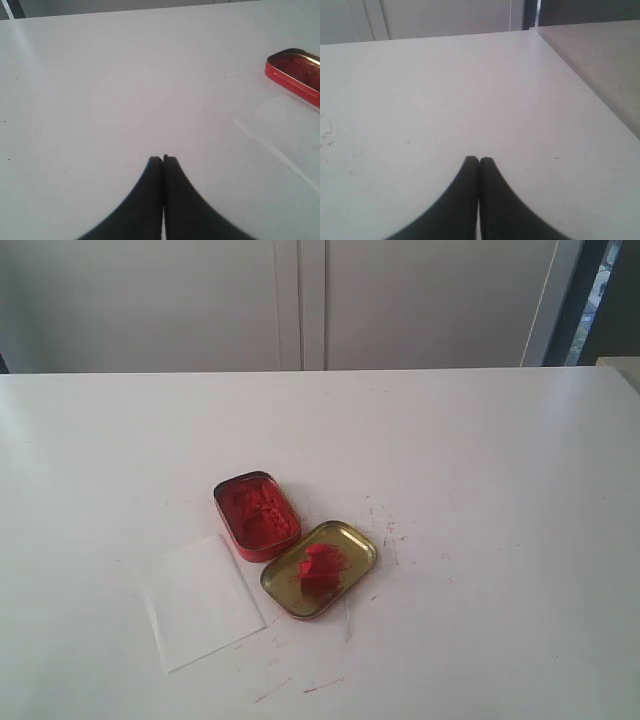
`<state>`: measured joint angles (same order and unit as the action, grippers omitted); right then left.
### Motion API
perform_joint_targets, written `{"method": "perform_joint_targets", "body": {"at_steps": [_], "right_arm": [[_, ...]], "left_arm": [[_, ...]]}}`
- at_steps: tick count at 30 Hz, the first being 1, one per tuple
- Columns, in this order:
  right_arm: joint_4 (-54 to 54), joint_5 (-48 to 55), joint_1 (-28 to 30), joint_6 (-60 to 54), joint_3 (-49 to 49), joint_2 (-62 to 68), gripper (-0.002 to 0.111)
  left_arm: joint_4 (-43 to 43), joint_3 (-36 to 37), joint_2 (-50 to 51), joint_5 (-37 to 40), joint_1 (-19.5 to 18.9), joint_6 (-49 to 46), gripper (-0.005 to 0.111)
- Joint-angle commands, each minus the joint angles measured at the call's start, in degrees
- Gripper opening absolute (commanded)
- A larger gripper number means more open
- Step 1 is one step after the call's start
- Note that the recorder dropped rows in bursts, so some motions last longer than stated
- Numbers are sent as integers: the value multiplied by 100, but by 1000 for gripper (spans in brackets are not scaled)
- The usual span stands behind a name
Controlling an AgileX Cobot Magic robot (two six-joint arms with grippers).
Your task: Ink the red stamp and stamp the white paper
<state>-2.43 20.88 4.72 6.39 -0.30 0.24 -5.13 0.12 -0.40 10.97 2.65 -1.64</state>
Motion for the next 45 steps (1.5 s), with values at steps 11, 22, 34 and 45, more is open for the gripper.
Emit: {"method": "perform_joint_targets", "body": {"at_steps": [11,22,34,45], "right_arm": [[-12,-84,-1108,-8,30,-24,0],[-12,-84,-1108,-8,30,-24,0],[-37,-2342,-1107,-18,30,-24,0],[-26,-3054,-1107,-3,30,-24,0]], "left_arm": [[-35,-12,40,-21,-22,10,0],[-35,-12,40,-21,-22,10,0],[-35,-12,40,-21,-22,10,0],[-35,-12,40,-21,-22,10,0]]}}
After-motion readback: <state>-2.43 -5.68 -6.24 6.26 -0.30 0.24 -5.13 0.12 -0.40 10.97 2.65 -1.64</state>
